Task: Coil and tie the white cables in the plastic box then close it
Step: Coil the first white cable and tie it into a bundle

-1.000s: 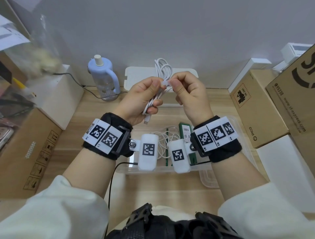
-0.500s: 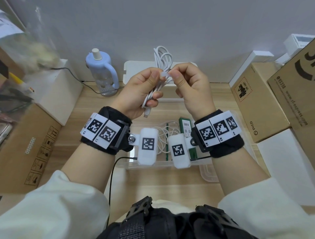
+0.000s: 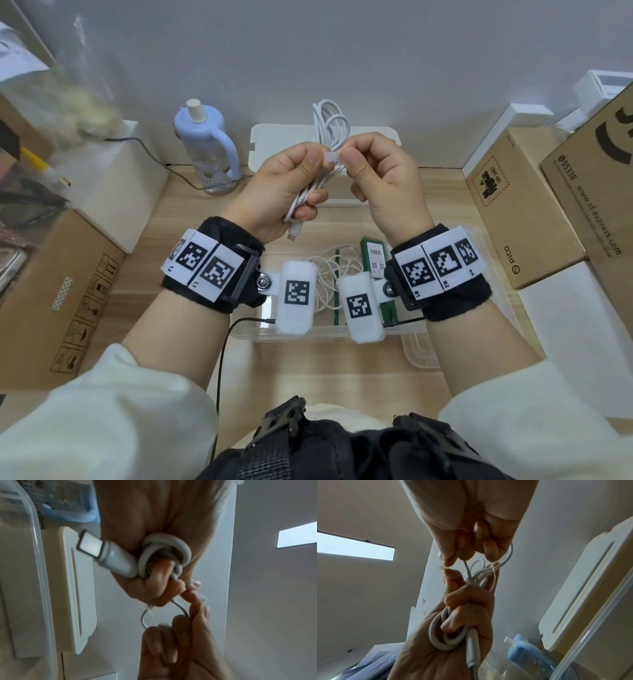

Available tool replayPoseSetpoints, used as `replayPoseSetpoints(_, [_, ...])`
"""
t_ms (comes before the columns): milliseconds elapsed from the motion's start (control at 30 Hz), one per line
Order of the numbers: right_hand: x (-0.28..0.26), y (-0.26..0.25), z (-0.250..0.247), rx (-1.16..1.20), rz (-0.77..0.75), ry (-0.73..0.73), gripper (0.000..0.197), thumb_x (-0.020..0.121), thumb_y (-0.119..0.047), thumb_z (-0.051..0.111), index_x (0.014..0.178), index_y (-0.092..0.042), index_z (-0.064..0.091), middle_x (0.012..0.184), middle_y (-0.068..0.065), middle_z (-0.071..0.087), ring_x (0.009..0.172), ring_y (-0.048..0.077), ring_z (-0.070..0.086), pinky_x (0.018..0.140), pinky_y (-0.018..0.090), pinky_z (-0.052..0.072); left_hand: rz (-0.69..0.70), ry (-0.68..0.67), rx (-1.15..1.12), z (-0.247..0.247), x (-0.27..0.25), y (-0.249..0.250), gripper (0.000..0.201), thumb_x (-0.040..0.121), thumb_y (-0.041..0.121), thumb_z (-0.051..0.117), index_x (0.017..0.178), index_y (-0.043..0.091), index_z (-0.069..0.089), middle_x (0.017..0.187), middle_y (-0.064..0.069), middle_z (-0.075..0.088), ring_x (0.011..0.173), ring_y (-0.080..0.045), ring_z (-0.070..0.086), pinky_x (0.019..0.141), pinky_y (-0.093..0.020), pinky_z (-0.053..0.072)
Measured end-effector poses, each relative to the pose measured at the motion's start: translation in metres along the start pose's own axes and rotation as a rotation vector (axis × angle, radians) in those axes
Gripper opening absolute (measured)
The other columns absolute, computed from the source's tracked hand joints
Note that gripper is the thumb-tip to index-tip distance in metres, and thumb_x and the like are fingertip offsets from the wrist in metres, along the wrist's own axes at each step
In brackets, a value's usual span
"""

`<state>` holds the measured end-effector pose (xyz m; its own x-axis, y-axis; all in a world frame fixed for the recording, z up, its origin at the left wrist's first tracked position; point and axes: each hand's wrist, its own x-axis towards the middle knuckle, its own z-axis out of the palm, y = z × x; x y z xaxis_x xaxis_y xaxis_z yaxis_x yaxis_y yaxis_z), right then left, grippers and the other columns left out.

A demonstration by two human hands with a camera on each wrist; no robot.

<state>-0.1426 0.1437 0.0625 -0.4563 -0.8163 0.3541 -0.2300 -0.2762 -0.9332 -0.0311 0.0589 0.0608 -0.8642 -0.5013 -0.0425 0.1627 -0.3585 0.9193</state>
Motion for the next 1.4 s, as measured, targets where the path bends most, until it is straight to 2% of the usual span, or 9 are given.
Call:
replayPoseSetpoints(333, [-0.002, 0.000, -0.003, 0.024, 0.019, 0.038, 0.011, 0.086, -0.014, 0.052, 0.078, -0.019, 0.057, 0.060, -0.020, 0.059, 0.054, -0.003, 0.047, 0.051, 0.011, 0.037, 0.027, -0.013, -0.066, -0.001, 0.002, -0.002, 0.023, 0.084, 0.030, 0.045, 0.070, 0.019, 0.059, 0.070, 0.004, 0.053, 0.044, -0.004, 0.040, 0.033, -0.011, 0.027])
replayPoseSetpoints(633, [-0.002, -0.001, -0.003, -0.004, 0.011, -0.026, 0.017, 0.088, -0.004, 0.050, 0.079, -0.018, 0.053, 0.059, -0.022, 0.059, 0.055, -0.006, 0.052, 0.054, 0.007, 0.039, -0.002, -0.009, 0.058, 0.000, 0.001, -0.002, 0.027, 0.099, 0.016, 0.031, 0.080, 0.012, 0.049, 0.060, 0.009, 0.053, 0.044, -0.003, 0.039, 0.034, -0.011, 0.026])
replayPoseSetpoints(733, [-0.005, -0.003, 0.001, 0.016, 0.002, -0.076, 0.009, 0.088, -0.020, 0.055, 0.084, -0.020, 0.047, 0.062, -0.014, 0.055, 0.057, -0.002, 0.050, 0.058, 0.009, 0.040, 0.012, 0.037, 0.189, 0.003, 0.002, -0.004, 0.023, 0.098, 0.015, 0.039, 0.079, 0.013, 0.052, 0.062, 0.004, 0.047, 0.043, -0.004, 0.039, 0.036, -0.012, 0.026])
replayPoseSetpoints(833, [-0.007, -0.001, 0.004, -0.089, 0.021, -0.084, 0.024, 0.079, -0.038, 0.064, 0.086, -0.027, 0.044, 0.065, -0.001, 0.044, 0.059, 0.010, 0.042, 0.059, 0.020, 0.039, 0.046, 0.077, 0.248, 0.004, 0.003, -0.006, 0.026, 0.096, 0.015, 0.045, 0.072, 0.018, 0.057, 0.075, -0.009, 0.044, 0.043, -0.005, 0.039, 0.036, -0.013, 0.028])
replayPoseSetpoints(967, [-0.006, 0.001, 0.003, -0.346, 0.008, 0.045, 0.024, 0.083, -0.024, 0.063, 0.077, -0.029, 0.041, 0.067, -0.011, 0.045, 0.052, 0.004, 0.036, 0.055, 0.026, 0.036, 0.073, 0.128, 0.298, 0.004, 0.004, -0.008, 0.020, 0.093, 0.015, 0.052, 0.073, 0.016, 0.057, 0.065, -0.001, 0.050, 0.044, -0.007, 0.038, 0.039, -0.014, 0.027])
replayPoseSetpoints(1067, [-0.006, 0.001, 0.002, -0.450, -0.030, 0.141, 0.018, 0.083, -0.025, 0.064, 0.074, -0.022, 0.049, 0.075, -0.008, 0.054, 0.051, 0.005, 0.040, 0.054, 0.016, 0.034, 0.092, 0.196, 0.326, 0.004, 0.005, -0.011, 0.021, 0.092, 0.016, 0.053, 0.072, 0.015, 0.054, 0.054, 0.013, 0.051, 0.044, -0.007, 0.039, 0.039, -0.016, 0.027])
replayPoseSetpoints(1167, [-0.007, 0.003, 0.002, -0.540, -0.039, 0.178, 0.019, 0.083, -0.022, 0.062, 0.070, -0.011, 0.054, 0.067, -0.004, 0.052, 0.057, 0.007, 0.045, 0.057, 0.022, 0.038, 0.135, 0.281, 0.349, 0.000, 0.006, -0.014, 0.026, 0.089, 0.015, 0.060, 0.065, 0.016, 0.050, 0.066, -0.007, 0.052, 0.042, -0.007, 0.039, 0.039, -0.018, 0.028])
replayPoseSetpoints(1300, [-0.009, -0.001, 0.005, -0.316, 0.102, 0.200, 0.025, 0.087, -0.011, 0.056, 0.066, -0.018, 0.045, 0.057, 0.002, 0.057, 0.045, 0.017, 0.056, 0.046, 0.027, 0.044, 0.205, 0.325, 0.410, -0.003, 0.008, -0.017, 0.028, 0.086, 0.014, 0.064, 0.064, 0.016, 0.047, 0.049, 0.005, 0.043, 0.040, -0.008, 0.036, 0.039, -0.019, 0.028])
replayPoseSetpoints(1400, [-0.008, -0.012, 0.004, -0.099, 0.126, 0.203, 0.026, 0.089, -0.004, 0.053, 0.067, -0.014, 0.043, 0.056, 0.005, 0.058, 0.041, 0.016, 0.057, 0.042, 0.025, 0.042, 0.244, 0.345, 0.452, -0.006, 0.008, -0.020, 0.024, 0.088, 0.013, 0.061, 0.072, 0.018, 0.044, 0.058, 0.002, 0.042, 0.040, -0.009, 0.037, 0.039, -0.018, 0.028])
